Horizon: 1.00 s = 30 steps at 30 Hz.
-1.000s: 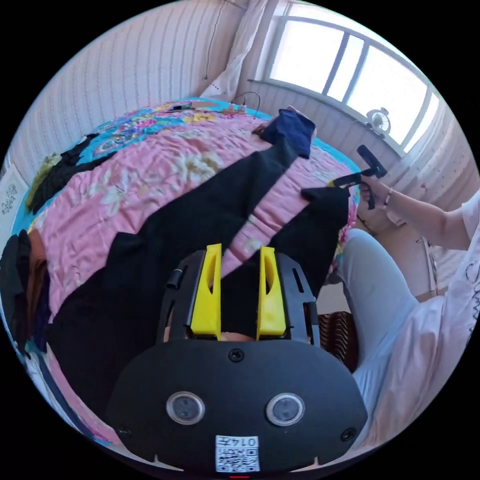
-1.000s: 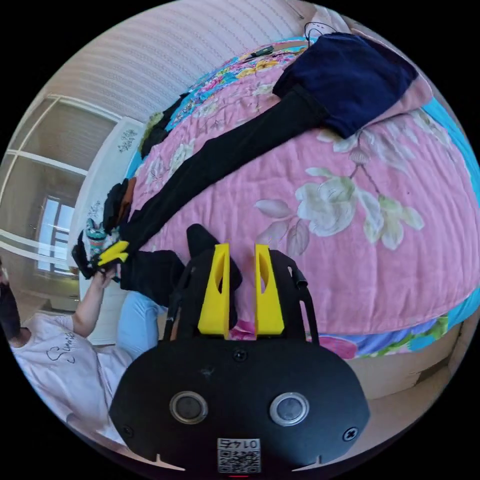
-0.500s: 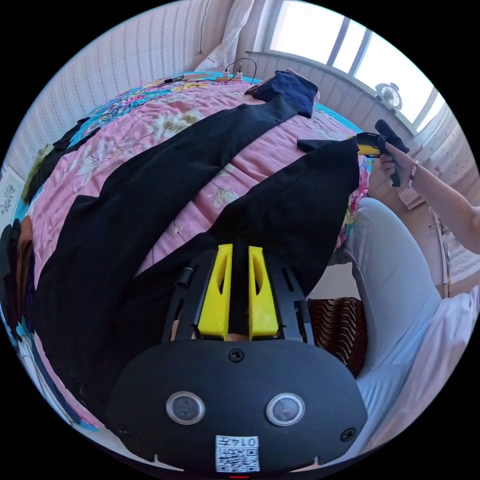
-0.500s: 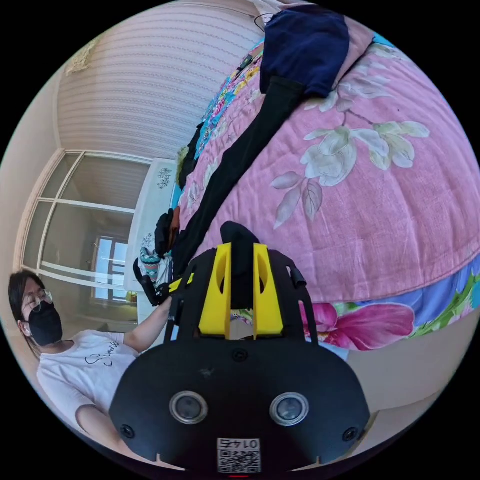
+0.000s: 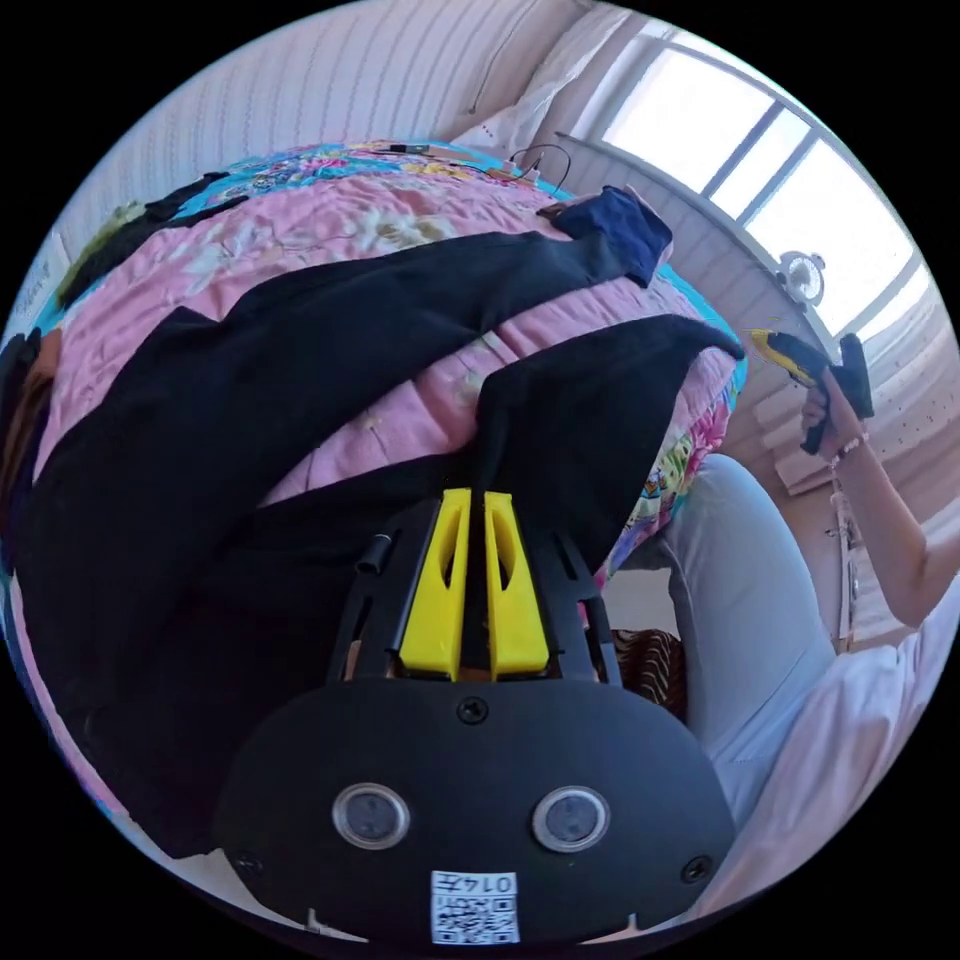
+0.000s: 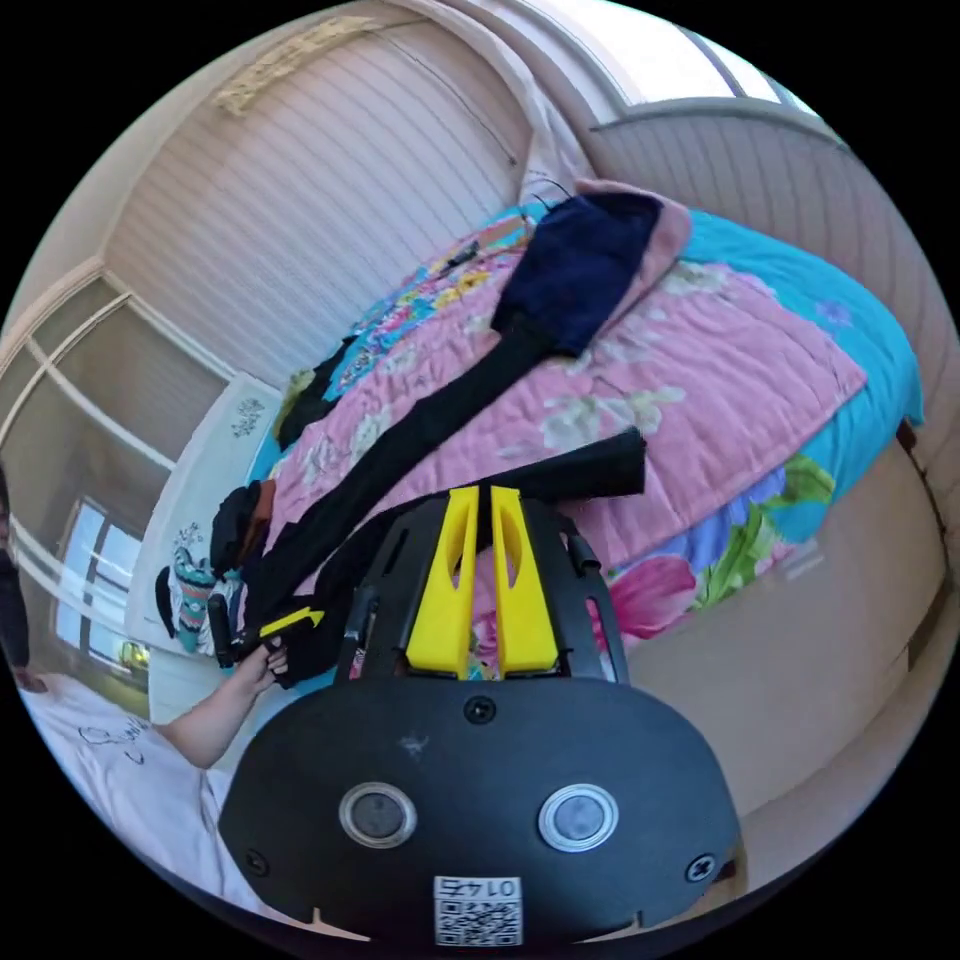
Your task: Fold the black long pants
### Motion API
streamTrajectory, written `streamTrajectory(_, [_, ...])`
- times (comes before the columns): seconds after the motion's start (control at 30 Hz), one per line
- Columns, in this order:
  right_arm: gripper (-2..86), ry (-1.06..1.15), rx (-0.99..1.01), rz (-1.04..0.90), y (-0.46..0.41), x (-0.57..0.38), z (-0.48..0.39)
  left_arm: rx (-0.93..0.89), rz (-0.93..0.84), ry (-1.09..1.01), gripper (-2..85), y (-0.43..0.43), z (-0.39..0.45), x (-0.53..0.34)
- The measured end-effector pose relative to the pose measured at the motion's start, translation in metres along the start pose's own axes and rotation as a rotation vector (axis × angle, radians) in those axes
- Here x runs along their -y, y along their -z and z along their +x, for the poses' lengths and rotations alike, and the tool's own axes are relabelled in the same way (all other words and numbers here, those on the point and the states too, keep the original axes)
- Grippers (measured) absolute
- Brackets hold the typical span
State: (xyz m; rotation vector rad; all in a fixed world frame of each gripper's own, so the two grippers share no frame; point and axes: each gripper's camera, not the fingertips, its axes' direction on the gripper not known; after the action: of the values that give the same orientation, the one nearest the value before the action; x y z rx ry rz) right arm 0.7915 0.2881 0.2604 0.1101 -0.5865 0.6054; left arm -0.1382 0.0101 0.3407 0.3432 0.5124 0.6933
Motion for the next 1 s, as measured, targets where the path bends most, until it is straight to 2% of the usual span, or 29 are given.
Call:
streamTrajectory(0.17, [7.1,-0.153,0.034,0.052,-0.010,-0.022,0.036,-0.038,0.030,0.012,-0.1,0.012,-0.006,-0.015])
streamTrajectory(0.27, [8.9,-0.243,-0.009,0.062,-0.023,-0.018,0.049,-0.014,0.017,0.003,-0.1,0.019,-0.002,-0.020])
streamTrajectory(0.4, [8.5,-0.331,0.037,0.090,-0.045,-0.012,0.061,0.036,0.000,-0.047,-0.2,0.030,0.008,-0.029])
streamTrajectory(0.63, [1.3,-0.250,0.159,0.124,-0.031,-0.017,0.027,0.129,-0.017,-0.162,-0.7,0.063,0.031,-0.042])
streamTrajectory(0.77, [0.3,-0.159,0.272,0.295,0.019,-0.027,-0.005,0.132,0.035,-0.199,-0.7,0.100,0.038,-0.056])
streamTrajectory(0.83, [0.1,-0.092,0.249,0.341,0.034,-0.024,-0.024,0.144,0.056,-0.215,-0.5,0.115,0.041,-0.061])
streamTrajectory(0.93, [0.0,-0.050,0.137,0.290,0.024,-0.004,-0.047,0.128,0.070,-0.240,0.8,0.126,0.042,-0.066])
streamTrajectory(1.0, [-0.1,-0.154,-0.061,0.173,-0.020,0.015,-0.052,0.137,0.068,-0.218,2.8,0.120,0.038,-0.071])
